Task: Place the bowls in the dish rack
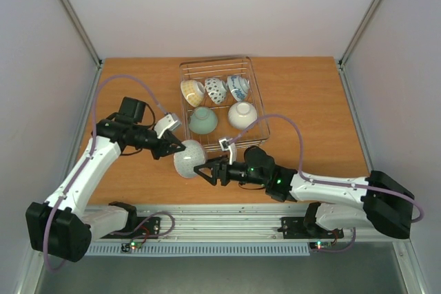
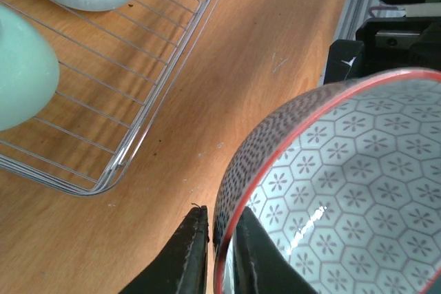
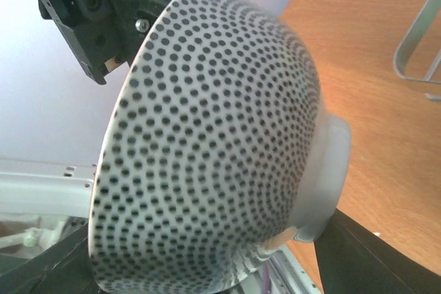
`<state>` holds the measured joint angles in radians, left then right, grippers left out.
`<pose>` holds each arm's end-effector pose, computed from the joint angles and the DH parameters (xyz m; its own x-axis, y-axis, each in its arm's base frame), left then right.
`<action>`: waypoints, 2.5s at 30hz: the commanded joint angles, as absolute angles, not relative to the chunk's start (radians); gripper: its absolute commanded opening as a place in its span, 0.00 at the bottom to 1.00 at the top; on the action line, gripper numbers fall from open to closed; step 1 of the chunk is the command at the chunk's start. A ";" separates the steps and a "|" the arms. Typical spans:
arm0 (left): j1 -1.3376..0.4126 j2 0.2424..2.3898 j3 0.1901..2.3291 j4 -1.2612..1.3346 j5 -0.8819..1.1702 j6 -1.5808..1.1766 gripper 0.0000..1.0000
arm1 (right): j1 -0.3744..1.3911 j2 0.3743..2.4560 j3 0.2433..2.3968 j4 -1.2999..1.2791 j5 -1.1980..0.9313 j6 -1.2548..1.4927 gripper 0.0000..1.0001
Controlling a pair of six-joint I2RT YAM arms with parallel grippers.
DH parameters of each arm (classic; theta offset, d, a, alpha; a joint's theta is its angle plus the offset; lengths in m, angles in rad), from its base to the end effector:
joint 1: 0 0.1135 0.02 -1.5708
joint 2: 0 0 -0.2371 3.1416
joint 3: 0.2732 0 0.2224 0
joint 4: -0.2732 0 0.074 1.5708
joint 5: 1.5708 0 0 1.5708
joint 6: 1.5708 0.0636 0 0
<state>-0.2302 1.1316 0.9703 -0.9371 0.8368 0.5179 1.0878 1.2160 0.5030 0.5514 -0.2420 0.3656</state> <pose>0.1774 -0.0901 0.2491 -0.5148 0.4612 -0.7227 0.8478 0.3991 -0.3492 0.1132 0.2487 0.2193 -0.4165 -0.0467 -0.9080 -0.8788 0.2764 0.3889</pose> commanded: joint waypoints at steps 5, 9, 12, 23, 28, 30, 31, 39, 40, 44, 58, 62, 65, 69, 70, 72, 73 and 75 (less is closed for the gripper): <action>-0.231 1.102 0.972 -0.864 0.807 0.438 0.80 | 1.096 1.053 0.750 -0.027 0.053 0.060 0.01; -0.231 1.099 0.962 -0.836 0.761 0.411 0.90 | 1.089 1.092 0.904 -0.269 0.238 -0.062 0.01; -0.232 1.097 0.956 -0.811 0.718 0.392 0.92 | 1.073 1.182 1.051 -0.453 0.376 -0.102 0.01; -0.232 1.087 0.948 -0.786 0.658 0.370 0.92 | 1.006 1.618 1.491 -0.860 0.563 -0.169 0.01; -0.232 1.088 0.945 -0.785 0.661 0.371 0.92 | 0.989 1.746 1.592 -0.910 0.581 -0.209 0.01; -0.232 1.090 0.945 -0.784 0.662 0.373 0.92 | 0.986 1.793 1.637 -0.948 0.614 -0.218 0.01; -0.233 1.091 0.945 -0.785 0.663 0.373 0.91 | 0.986 1.813 1.660 -0.968 0.629 -0.224 0.01; -0.233 1.098 0.943 -0.781 0.654 0.370 0.91 | 0.985 1.935 1.764 -1.060 0.669 -0.227 0.02; -0.233 1.098 0.944 -0.781 0.653 0.371 0.91 | 0.985 1.948 1.771 -1.068 0.671 -0.227 0.02; -0.232 1.099 0.947 -0.785 0.658 0.371 0.90 | 0.985 2.004 1.805 -1.113 0.704 -0.213 0.03; -0.234 1.099 0.951 -0.788 0.653 0.371 0.90 | 0.985 2.093 1.827 -1.189 0.710 -0.184 0.04; -0.234 1.098 0.951 -0.789 0.653 0.370 0.90 | 0.985 2.130 1.837 -1.190 0.705 -0.181 0.05; -0.234 1.099 0.953 -0.790 0.652 0.371 0.90 | 0.985 2.151 1.841 -1.186 0.695 -0.180 0.05; -0.235 1.100 0.953 -0.791 0.653 0.370 0.90 | 0.985 2.172 1.844 -1.183 0.689 -0.178 0.07; -0.234 1.099 0.953 -0.790 0.653 0.371 0.90 | 0.985 2.176 1.844 -1.183 0.687 -0.177 0.08; -0.236 1.100 0.953 -0.790 0.652 0.370 0.90 | 0.985 2.189 1.847 -1.182 0.686 -0.176 0.10; -0.236 1.100 0.953 -0.790 0.652 0.370 0.90 | 0.985 2.194 1.849 -1.182 0.688 -0.176 0.11; -0.236 1.099 0.953 -0.792 0.651 0.370 0.90 | 0.985 2.209 1.852 -1.185 0.689 -0.175 0.13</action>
